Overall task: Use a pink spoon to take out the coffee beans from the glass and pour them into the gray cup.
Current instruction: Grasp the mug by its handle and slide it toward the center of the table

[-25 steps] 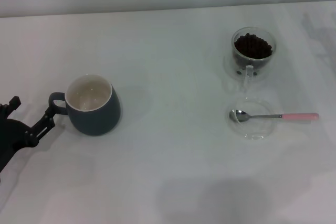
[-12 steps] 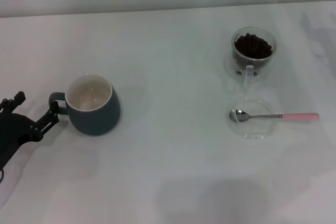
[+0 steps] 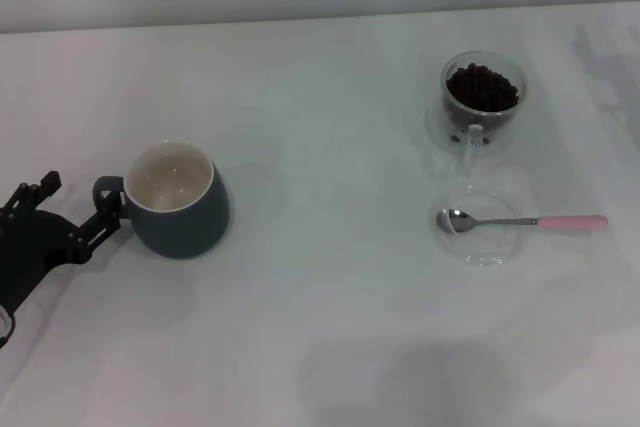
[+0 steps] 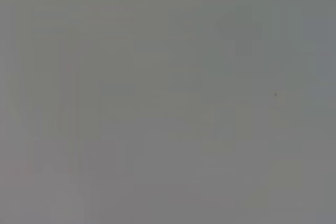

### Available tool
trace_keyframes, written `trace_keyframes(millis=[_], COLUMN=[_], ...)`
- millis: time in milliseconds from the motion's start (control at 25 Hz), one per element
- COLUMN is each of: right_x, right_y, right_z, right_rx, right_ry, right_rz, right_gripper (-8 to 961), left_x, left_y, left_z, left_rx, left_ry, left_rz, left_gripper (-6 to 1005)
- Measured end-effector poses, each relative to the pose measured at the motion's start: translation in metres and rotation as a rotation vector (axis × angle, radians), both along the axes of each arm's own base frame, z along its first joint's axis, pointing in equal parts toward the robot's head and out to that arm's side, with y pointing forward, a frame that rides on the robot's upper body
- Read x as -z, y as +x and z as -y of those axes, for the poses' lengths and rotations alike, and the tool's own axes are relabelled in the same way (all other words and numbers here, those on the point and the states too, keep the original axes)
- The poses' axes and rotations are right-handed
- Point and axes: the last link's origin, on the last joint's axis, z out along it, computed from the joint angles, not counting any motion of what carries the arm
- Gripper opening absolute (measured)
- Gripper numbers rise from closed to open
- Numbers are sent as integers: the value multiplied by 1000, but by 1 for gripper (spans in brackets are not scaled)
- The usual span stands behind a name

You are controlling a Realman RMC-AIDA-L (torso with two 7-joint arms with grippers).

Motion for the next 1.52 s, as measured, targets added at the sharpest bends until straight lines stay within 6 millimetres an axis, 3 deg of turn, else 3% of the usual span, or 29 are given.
trace_keyframes(millis=[120, 440, 640, 880, 1080, 1520], right_x=[0, 0, 0, -1, -1, 1], right_y=[0, -1, -2, -2, -4, -14], right_z=[0, -1, -1, -1, -3, -12], right_rx=[-1, -4, -8, -7, -13, -39], right_ry=[1, 1, 2, 6, 6, -6], right_rz=[-2, -3, -7, -10, -9, 4], right_gripper=[856, 857, 856, 857, 857, 856], left_x=[2, 12, 14, 16, 21, 43], left_y=[2, 9, 12, 17, 26, 66], left_z=[0, -2, -4, -5, -7, -26], left_rx=[5, 11, 19, 29, 62, 178], left_ry=[0, -9, -12, -11, -28, -113], left_rz=[-2, -19, -21, -5, 1, -12], left_gripper=[868, 670, 434, 221, 104, 105])
